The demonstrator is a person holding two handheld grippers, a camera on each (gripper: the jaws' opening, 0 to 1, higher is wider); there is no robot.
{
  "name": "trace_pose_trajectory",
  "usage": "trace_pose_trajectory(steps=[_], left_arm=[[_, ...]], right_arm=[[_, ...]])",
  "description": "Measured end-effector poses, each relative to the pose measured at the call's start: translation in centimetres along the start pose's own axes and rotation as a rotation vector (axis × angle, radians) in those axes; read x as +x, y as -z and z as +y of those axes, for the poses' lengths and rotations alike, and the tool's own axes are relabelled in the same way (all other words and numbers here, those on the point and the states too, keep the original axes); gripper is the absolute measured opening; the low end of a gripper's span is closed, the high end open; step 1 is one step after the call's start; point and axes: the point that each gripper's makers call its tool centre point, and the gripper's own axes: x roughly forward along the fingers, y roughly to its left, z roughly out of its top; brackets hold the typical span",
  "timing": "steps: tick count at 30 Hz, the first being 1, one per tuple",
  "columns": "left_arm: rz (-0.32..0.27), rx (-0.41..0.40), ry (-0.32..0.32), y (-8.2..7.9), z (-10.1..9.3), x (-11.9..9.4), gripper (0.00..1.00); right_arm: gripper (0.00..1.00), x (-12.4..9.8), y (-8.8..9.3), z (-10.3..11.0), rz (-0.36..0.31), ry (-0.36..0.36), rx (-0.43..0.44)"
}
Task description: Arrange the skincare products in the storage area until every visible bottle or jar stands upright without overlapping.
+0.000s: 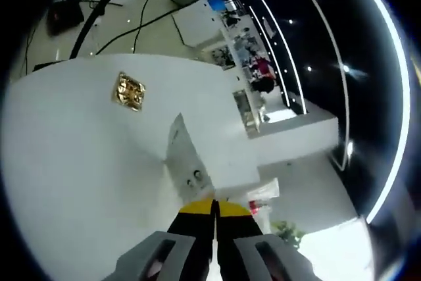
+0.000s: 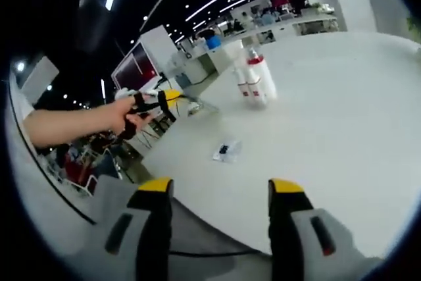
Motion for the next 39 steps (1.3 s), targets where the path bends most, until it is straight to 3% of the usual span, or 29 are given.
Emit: trace_pose_trajectory(steps=[16, 19, 23, 25, 28, 31, 39], left_arm=[[-0.021, -0.07, 0.093, 1.0, -1.9, -3.2, 0.0], [-0.023, -0.068, 0.118, 1.1, -2.9, -3.7, 0.0], [-0.014, -0.073, 0.152, 1.6, -4.2, -4.2, 0.0], [-0.005, -0.073, 0.168, 1.8, -4.8, -4.4, 0.0], [0.013, -0.063, 0.2, 2.4, -6.0, -4.6, 0.0], [0.045, -0.048, 0.223, 3.3, -6.8, -4.7, 0.0], [0.108, -0.034, 0.264, 5.4, -8.1, -4.8, 0.0]], right_arm=[[0.62, 0.1, -0.3, 2.3, 0.004, -0.121, 0.019], [0.61, 0.0, -0.8, 2.8, -0.01, -0.154, 0.094], [0.62, 0.2, -1.7, 2.8, -0.027, -0.169, 0.109], [0.64, 0.3, -2.0, 3.0, -0.033, -0.186, 0.119], [0.7, 0.5, -3.1, 4.2, -0.057, -0.265, 0.178], [0.7, 0.8, -3.5, 5.0, -0.035, -0.325, 0.222], [0.76, 1.9, -5.1, 5.1, -0.01, -0.391, 0.322]])
